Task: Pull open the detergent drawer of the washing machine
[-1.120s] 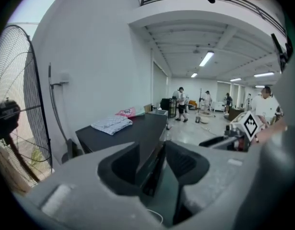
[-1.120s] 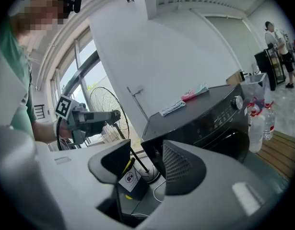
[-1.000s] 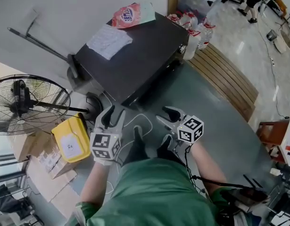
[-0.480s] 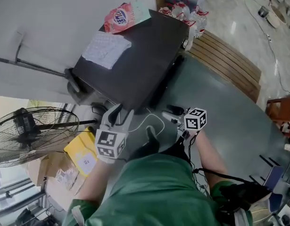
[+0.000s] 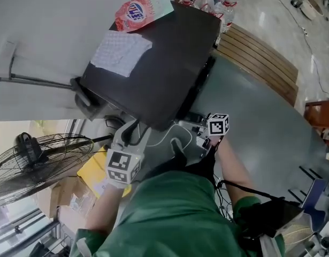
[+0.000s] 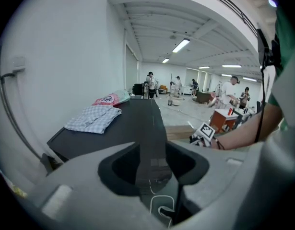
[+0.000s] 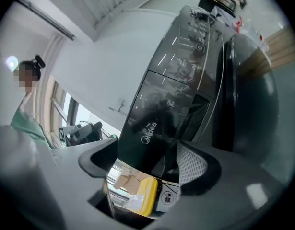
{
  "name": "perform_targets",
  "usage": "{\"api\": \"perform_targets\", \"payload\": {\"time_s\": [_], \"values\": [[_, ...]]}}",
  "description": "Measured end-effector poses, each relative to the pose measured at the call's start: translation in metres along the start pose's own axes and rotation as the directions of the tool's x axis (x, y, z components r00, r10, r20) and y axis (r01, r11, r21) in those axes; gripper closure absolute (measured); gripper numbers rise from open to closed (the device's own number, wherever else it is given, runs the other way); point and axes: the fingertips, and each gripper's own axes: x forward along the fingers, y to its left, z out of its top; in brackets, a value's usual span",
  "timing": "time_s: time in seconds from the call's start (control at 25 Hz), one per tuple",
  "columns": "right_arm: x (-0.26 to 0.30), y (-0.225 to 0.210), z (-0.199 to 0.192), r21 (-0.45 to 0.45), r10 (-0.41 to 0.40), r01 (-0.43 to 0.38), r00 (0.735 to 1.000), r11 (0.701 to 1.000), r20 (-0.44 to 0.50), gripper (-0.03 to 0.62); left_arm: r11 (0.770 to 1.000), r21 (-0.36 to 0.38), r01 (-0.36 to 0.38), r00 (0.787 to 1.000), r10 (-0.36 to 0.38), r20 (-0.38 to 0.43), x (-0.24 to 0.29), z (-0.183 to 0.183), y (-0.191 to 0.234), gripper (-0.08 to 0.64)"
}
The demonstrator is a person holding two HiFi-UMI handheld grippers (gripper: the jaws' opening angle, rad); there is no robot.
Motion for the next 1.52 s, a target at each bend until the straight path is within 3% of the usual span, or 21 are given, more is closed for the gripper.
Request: {"api": "perform_targets", "payload": {"time_s": [0.12, 0.4, 0.8, 1.12, 1.24, 1.52], "values": [[0.007, -0.003, 0.001, 0.056, 0.064, -0.066, 0.998, 0.996, 0.029, 0.221, 1.0, -0.002, 0.012, 1.0, -0.012, -0.017, 0.0, -0.009, 0.005, 0.397], [0.026, -0.008, 0.003, 0.092, 0.128, -0.135, 0.989, 0.987, 0.078, 0.221, 1.0, 0.002, -0.004, 0.999, 0.004, -0.048, 0.0, -0.024, 0.014, 0.4], [0.031, -0.011, 0.007, 0.16, 0.232, -0.256, 0.96, 0.953, 0.154, 0.238, 0.995, -0.068, -0.074, 0.994, 0.068, -0.091, -0.007, -0.043, 0.004, 0.412], [0.029, -0.007, 0.015, 0.146, 0.234, -0.269, 0.947, 0.952, 0.218, 0.258, 0.98, -0.144, -0.136, 0.983, 0.116, -0.141, -0.022, -0.073, -0.012, 0.417], [0.012, -0.009, 0.009, 0.186, 0.24, -0.284, 0.944, 0.941, 0.227, 0.286, 0.98, -0.146, -0.136, 0.983, 0.115, -0.142, -0.022, -0.078, -0.023, 0.417], [-0.05, -0.005, -0.012, 0.221, 0.238, -0.283, 0.949, 0.933, 0.208, 0.287, 0.976, -0.195, -0.099, 0.989, 0.075, -0.124, -0.005, -0.074, -0.044, 0.419]]}}
